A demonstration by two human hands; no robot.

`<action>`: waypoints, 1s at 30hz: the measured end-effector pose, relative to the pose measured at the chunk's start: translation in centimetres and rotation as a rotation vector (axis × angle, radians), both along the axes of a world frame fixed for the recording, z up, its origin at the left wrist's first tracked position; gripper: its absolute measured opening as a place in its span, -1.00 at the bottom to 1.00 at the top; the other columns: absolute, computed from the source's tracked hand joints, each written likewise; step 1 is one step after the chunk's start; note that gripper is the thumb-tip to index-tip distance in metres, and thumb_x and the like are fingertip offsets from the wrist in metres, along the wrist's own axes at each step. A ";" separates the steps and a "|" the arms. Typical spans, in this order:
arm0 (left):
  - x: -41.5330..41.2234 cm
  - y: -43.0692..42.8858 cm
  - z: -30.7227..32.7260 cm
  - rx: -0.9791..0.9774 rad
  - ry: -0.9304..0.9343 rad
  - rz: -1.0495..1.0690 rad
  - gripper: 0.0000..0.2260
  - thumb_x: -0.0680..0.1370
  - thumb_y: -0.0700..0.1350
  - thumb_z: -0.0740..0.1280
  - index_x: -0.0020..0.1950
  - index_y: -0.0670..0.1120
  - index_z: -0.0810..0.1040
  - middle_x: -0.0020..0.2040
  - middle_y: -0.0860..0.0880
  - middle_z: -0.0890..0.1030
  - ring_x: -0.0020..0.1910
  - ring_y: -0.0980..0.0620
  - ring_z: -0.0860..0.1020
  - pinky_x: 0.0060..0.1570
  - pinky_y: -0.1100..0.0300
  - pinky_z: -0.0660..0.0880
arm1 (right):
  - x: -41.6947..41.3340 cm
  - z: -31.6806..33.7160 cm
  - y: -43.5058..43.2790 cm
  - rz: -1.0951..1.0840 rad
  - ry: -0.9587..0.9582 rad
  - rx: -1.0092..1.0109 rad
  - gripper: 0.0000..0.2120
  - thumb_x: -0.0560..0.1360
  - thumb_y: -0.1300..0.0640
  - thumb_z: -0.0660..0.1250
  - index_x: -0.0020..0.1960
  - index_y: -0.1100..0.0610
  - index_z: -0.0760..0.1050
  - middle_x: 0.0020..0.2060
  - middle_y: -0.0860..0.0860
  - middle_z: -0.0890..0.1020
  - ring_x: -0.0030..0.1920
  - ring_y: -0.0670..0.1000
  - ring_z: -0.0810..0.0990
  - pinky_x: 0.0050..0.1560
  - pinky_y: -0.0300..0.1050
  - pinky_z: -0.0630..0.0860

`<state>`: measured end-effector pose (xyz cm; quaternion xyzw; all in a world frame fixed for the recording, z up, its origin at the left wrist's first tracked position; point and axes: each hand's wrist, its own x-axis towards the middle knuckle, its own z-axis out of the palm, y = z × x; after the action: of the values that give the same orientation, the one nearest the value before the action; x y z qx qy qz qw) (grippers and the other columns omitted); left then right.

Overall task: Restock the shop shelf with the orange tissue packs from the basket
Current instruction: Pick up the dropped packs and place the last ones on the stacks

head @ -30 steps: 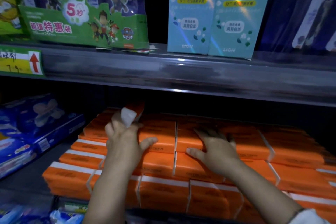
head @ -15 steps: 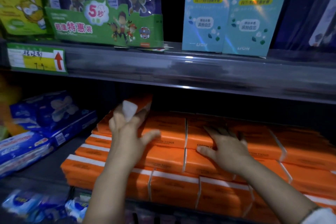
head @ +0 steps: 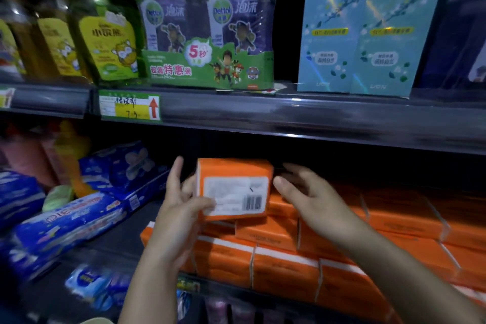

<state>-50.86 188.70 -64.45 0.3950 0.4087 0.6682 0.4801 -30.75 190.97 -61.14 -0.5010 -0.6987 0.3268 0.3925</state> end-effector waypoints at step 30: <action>0.3 0.7 -0.4 -0.168 -0.081 0.160 -0.77 0.55 -0.09 0.32 0.20 0.03 0.45 -0.04 0.00 0.62 -0.15 0.10 0.61 -0.21 0.15 0.54 | -0.2 0.2 0.8 0.006 0.490 -0.214 -0.60 0.50 0.21 0.31 0.31 0.02 0.36 0.05 -0.02 0.62 -0.03 -0.16 0.59 -0.10 -0.37 0.51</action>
<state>-50.52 189.40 -64.83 0.2920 0.4736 0.6834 0.4727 -30.96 191.78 -60.97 -0.4435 -0.5458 0.5115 0.4937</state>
